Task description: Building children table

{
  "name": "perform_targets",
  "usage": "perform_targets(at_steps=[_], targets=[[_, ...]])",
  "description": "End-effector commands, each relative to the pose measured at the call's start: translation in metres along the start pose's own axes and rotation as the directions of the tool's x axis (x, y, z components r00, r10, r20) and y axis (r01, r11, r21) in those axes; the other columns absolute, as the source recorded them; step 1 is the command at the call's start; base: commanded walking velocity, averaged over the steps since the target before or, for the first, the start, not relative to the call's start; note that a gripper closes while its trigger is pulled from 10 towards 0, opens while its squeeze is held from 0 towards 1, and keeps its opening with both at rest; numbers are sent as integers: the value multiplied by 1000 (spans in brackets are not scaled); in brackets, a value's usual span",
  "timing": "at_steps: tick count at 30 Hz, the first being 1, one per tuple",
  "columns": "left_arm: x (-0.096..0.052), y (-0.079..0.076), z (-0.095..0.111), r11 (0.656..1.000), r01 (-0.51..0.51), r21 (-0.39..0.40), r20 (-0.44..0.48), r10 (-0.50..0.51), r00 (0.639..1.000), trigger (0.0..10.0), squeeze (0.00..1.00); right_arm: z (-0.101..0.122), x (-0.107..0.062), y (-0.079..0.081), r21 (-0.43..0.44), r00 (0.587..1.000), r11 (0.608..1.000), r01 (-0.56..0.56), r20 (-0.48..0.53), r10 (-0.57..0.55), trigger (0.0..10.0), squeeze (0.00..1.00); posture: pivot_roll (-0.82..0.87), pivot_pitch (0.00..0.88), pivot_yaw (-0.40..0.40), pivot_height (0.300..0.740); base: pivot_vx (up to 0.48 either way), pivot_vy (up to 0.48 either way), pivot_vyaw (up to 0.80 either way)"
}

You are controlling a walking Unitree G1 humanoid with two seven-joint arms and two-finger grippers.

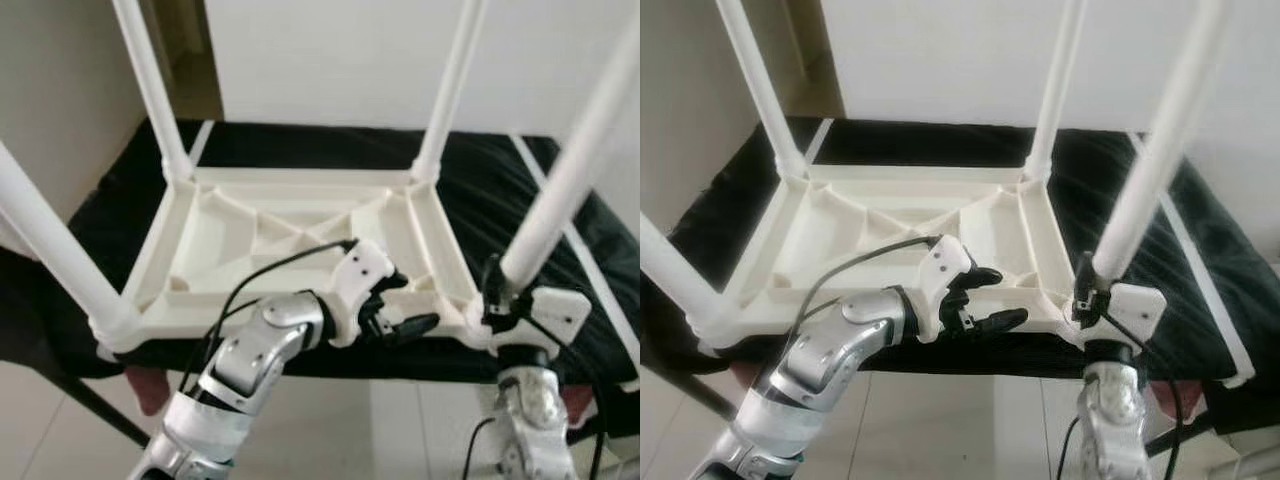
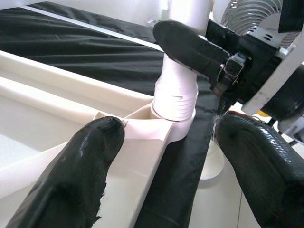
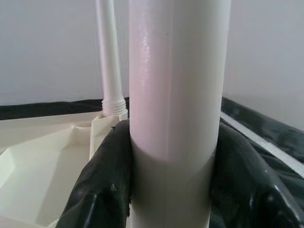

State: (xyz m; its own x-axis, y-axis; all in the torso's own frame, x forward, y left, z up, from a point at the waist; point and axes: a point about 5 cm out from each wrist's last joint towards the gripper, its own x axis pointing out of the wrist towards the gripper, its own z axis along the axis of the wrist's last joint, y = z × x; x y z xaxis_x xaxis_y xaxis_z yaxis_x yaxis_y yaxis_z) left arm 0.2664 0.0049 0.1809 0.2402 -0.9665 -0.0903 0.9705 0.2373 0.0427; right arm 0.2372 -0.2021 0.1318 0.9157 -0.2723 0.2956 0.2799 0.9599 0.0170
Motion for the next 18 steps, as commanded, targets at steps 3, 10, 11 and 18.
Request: perform_targets(at_steps=[3,10,11,18], targets=[[-1,0,1,1000,-18,2,0,18,1000,10000,0,-39,-27,-9,-100,978,994,35,-199,-54,10000,0,-36,63,25,740,0,0,0],[-2,0,1,1000,-14,2,-3,14,1000,10000,0,-44,-36,-17,-88,972,991,102,-201,-118,10000,0,-37,60,30,740,0,0,0],[-2,0,1,1000,-14,2,-3,14,1000,10000,0,-44,-36,-17,-88,972,991,102,-201,-118,10000,0,-37,60,30,740,0,0,0],[-1,0,3,1000,-7,5,-2,7,1000,10000,0,-41,-27,-17,-38,974,994,99,-201,-104,10000,0,-39,61,37,740,0,0,0]])
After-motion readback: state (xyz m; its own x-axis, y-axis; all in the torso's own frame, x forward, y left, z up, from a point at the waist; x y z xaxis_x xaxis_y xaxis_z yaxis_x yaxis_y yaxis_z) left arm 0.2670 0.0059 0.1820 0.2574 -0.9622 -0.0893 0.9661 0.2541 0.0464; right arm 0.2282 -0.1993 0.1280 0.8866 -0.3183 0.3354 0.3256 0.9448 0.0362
